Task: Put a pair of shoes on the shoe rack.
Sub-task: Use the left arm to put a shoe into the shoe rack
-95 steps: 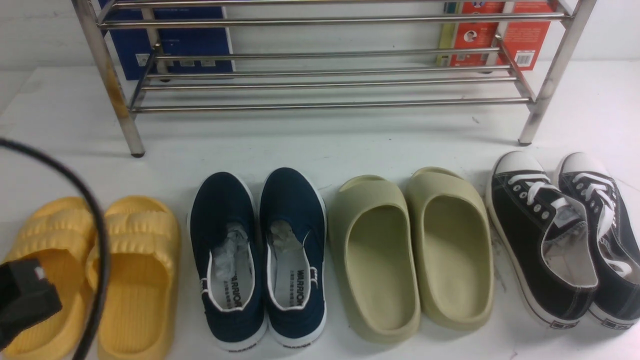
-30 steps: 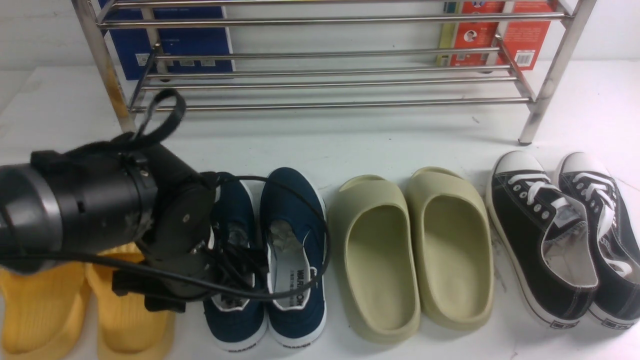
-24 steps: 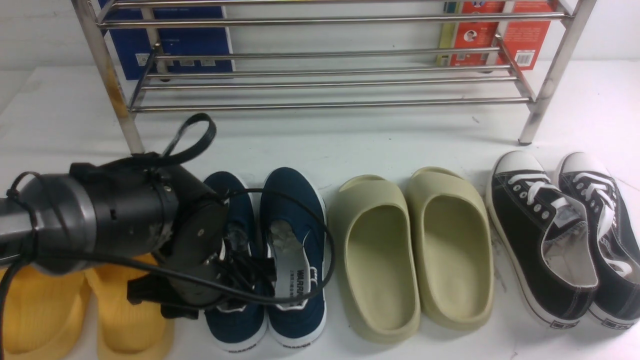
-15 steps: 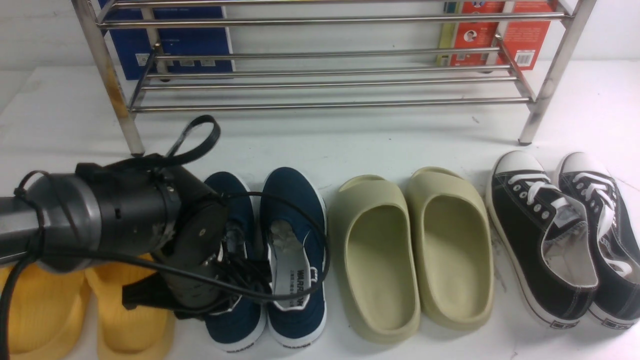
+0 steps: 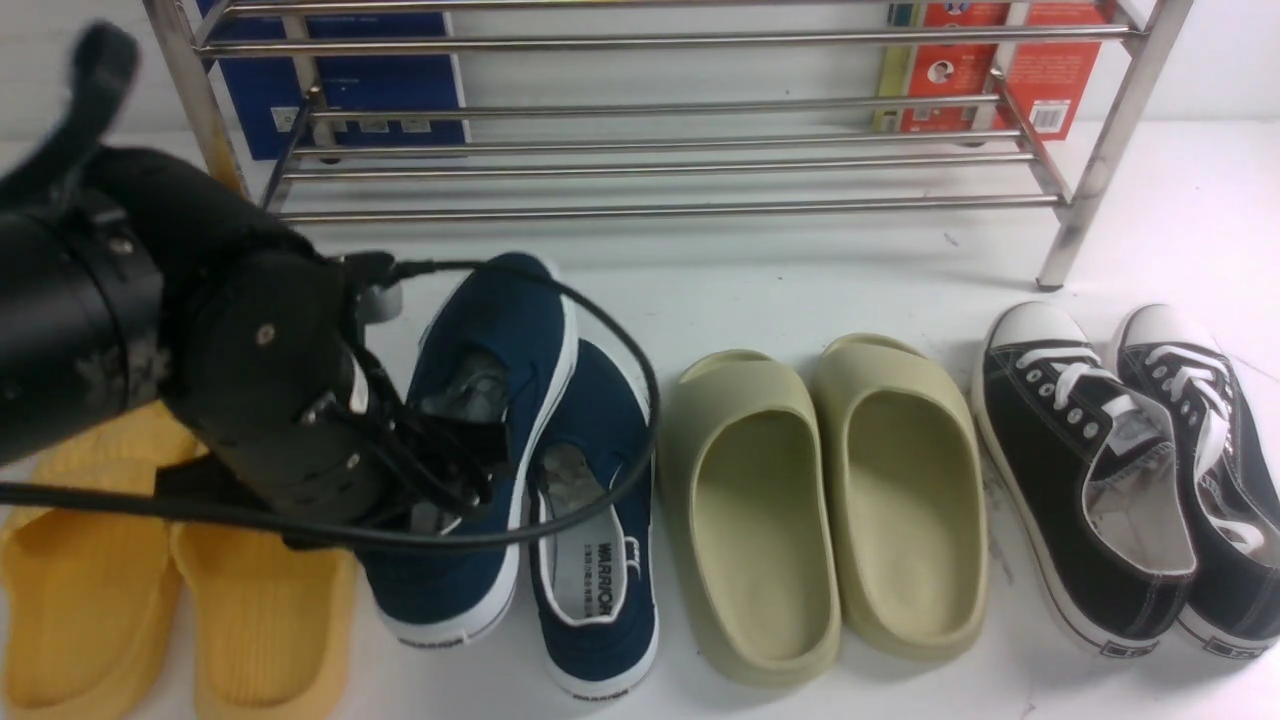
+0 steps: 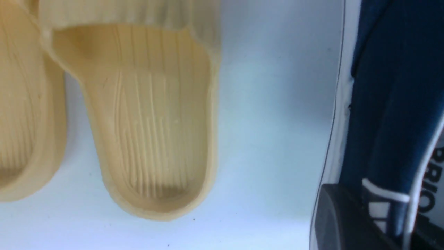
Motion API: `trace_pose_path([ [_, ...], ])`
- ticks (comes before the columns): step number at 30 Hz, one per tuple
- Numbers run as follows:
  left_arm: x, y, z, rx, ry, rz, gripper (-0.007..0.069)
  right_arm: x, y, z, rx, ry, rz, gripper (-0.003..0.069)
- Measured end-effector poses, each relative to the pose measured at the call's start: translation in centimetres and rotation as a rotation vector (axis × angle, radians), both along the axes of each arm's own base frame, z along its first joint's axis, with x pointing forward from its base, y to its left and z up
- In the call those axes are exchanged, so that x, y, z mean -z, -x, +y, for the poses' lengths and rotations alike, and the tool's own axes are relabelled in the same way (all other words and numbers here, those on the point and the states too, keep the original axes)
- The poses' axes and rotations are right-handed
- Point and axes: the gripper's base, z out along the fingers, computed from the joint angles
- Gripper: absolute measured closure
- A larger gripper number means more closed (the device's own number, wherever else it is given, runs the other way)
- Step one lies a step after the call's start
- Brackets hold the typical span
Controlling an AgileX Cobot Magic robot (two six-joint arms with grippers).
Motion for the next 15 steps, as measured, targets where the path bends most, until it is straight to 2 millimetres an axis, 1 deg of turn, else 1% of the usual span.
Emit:
trace_pose_path([
  [2, -1.0, -0.5, -0.3, 0.042, -0.004, -0.022, 0.0608, 0.0, 0.0, 0.0, 0.0, 0.0, 0.0, 0.0412],
  [3, -1.0, -0.5, -0.3, 0.041, -0.006, -0.019, 0.0608, 0.0, 0.0, 0.0, 0.0, 0.0, 0.0, 0.0412],
  [4, -1.3, -0.9, -0.5, 0.056, -0.01, -0.027, 0.0608, 0.0, 0.0, 0.0, 0.0, 0.0, 0.0, 0.0412],
  [6, -1.5, -2.2, -1.2, 0.072, -0.025, -0.036, 0.0608, 0.0, 0.0, 0.0, 0.0, 0.0, 0.0, 0.0412],
  [8, -1.1, -3.5, -1.7, 0.073, -0.046, -0.032, 0.0608, 0.0, 0.0, 0.0, 0.0, 0.0, 0.0, 0.0412],
  [10, -0.7, -5.3, -2.0, 0.058, -0.05, -0.029, 0.0608, 0.0, 0.0, 0.0, 0.0, 0.0, 0.0, 0.0412],
  [12, -0.4, -7.5, -1.8, 0.026, -0.05, -0.036, 0.0608, 0.0, 0.0, 0.0, 0.0, 0.0, 0.0, 0.0412],
  [13, -0.2, -7.8, -1.7, 0.018, -0.052, -0.031, 0.0608, 0.0, 0.0, 0.0, 0.0, 0.0, 0.0, 0.0412],
  [14, 0.0, -9.4, -1.4, -0.009, -0.048, -0.039, 0.0608, 0.0, 0.0, 0.0, 0.0, 0.0, 0.0, 0.0412],
  [15, 0.1, -10.5, -1.1, -0.024, -0.045, -0.053, 0.0608, 0.0, 0.0, 0.0, 0.0, 0.0, 0.0, 0.0412],
])
